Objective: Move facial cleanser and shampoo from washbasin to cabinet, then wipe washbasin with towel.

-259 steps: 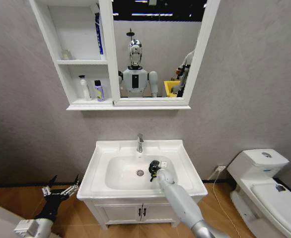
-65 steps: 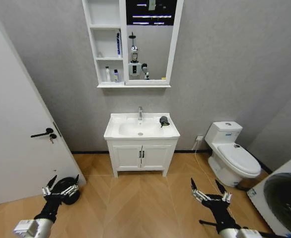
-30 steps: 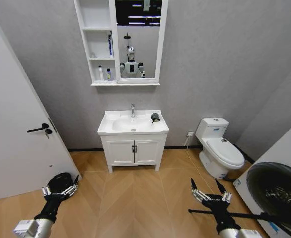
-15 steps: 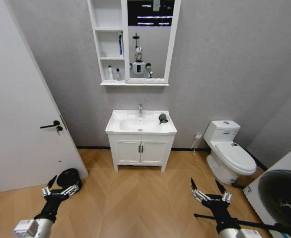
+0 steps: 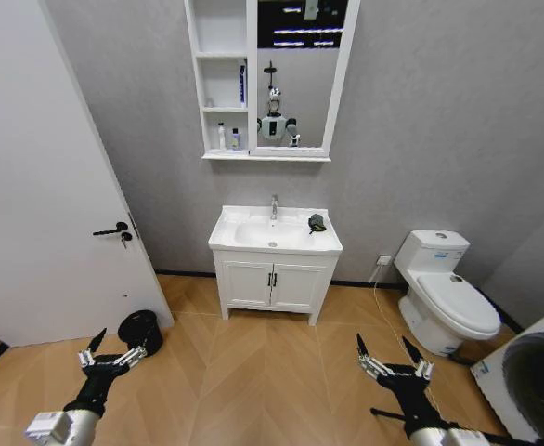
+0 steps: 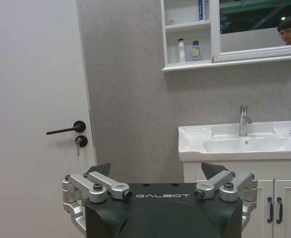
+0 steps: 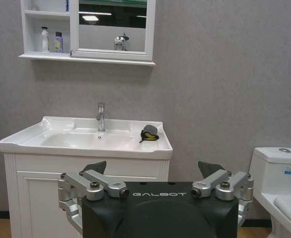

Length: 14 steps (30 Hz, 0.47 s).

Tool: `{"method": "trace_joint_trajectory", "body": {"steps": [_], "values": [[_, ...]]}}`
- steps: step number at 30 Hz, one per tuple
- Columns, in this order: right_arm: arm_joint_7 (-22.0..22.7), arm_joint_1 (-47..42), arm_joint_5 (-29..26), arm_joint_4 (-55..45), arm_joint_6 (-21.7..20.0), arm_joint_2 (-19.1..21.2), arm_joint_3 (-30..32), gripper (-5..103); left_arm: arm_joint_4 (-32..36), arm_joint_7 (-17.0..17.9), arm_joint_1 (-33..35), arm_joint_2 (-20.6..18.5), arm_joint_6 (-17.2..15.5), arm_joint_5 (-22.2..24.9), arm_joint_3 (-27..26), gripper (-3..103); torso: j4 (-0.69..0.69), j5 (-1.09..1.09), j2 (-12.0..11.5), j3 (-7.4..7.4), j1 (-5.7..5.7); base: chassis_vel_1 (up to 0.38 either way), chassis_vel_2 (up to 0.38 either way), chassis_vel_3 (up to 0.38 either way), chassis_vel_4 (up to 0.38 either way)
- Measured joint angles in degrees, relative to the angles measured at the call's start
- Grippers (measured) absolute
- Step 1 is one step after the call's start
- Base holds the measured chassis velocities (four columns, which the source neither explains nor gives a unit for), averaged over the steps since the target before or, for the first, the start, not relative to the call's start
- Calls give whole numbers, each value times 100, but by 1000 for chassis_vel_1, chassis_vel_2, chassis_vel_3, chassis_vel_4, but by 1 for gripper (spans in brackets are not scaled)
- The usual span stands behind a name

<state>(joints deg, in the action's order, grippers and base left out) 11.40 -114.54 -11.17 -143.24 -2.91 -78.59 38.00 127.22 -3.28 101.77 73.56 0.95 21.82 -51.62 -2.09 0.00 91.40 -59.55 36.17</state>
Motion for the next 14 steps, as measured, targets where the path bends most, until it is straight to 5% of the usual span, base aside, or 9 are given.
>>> {"method": "trace_joint_trajectory", "body": {"steps": [14], "values": [[0,0,0,0,0,0,0,100,0,0,0,0,0,0,0,100,0,0,0,0,0,0,0,0,0]]}}
